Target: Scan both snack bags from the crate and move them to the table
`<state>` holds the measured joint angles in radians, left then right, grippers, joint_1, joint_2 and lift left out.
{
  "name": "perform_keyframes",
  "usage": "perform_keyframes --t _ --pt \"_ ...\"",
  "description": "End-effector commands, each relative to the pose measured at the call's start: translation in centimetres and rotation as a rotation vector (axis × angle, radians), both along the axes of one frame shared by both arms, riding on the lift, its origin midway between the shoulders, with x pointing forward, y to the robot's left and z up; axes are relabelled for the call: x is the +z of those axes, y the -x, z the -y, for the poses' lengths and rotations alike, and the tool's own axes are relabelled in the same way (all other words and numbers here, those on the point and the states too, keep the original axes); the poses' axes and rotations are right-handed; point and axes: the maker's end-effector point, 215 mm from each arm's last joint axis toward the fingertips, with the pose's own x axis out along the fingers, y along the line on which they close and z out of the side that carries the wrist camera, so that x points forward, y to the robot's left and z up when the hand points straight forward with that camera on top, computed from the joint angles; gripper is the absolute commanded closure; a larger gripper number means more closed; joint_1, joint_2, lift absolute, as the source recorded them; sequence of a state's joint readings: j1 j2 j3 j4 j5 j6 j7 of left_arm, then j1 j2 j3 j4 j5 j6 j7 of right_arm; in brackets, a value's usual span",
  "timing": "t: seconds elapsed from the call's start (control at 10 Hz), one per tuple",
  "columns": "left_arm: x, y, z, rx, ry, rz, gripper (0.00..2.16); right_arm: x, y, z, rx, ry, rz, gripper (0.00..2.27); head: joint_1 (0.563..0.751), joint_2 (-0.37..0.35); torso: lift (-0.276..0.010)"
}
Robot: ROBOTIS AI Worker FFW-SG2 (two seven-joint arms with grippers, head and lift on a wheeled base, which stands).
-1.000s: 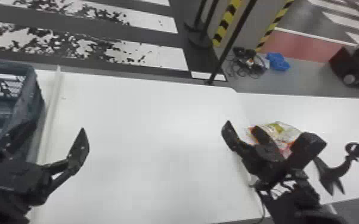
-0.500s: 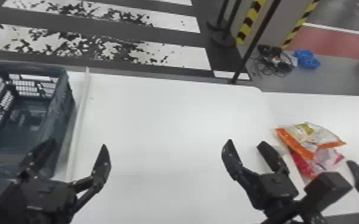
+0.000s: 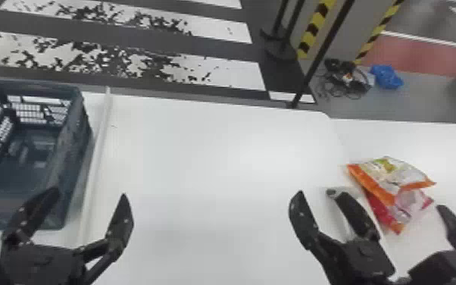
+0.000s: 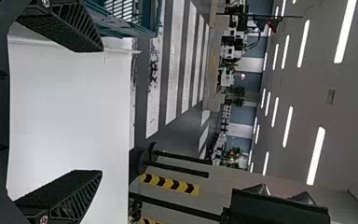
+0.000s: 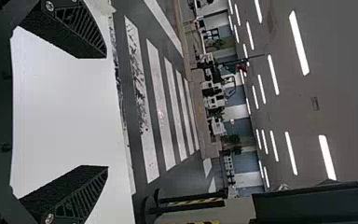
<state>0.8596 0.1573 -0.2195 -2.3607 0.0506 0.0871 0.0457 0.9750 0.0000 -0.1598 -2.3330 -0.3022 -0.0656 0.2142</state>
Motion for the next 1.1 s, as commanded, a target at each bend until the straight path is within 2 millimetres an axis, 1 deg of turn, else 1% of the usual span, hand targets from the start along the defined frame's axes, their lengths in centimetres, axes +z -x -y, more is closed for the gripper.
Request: perform_keyframes --t 0.0,0.1,0.2,0.3,0.6,0.7,0.8,1.0 --pt "1.1 0.5 -0.8 0.017 0.007 0.028 0.06 1.4 0.9 0.3 -0.009 0.011 0.045 0.08 0.695 -0.246 -0.087" --pt "1.8 0.8 -1.2 0.025 0.013 0.056 0.06 2.4 1.7 1.0 -0.017 0.030 0.079 0.08 0.695 -0.244 -0.087" --pt "1.7 0.9 -1.2 0.025 0.013 0.053 0.06 2.9 2.3 1.5 -0.021 0.030 0.097 0.08 0.695 -0.245 -0.087" --pt "1.5 0.9 -1.2 0.025 0.019 0.049 0.06 3.1 2.6 2.1 -0.028 0.031 0.100 0.08 0.695 -0.250 -0.087" --pt "2.2 1.1 -1.0 0.015 0.033 0.064 0.06 4.7 3.3 2.4 -0.034 0.035 0.151 0.08 0.695 -0.285 -0.087" --pt "2.5 1.2 -1.2 0.017 0.035 0.074 0.06 5.5 3.6 2.6 -0.038 0.038 0.178 0.08 0.695 -0.289 -0.087" --pt "2.7 1.2 -1.6 0.023 0.037 0.082 0.06 5.6 3.7 2.6 -0.040 0.040 0.181 0.08 0.695 -0.292 -0.087" --pt "3.0 1.1 -2.1 0.025 0.046 0.092 0.06 6.6 4.3 2.5 -0.036 0.046 0.213 0.08 0.695 -0.285 -0.087"
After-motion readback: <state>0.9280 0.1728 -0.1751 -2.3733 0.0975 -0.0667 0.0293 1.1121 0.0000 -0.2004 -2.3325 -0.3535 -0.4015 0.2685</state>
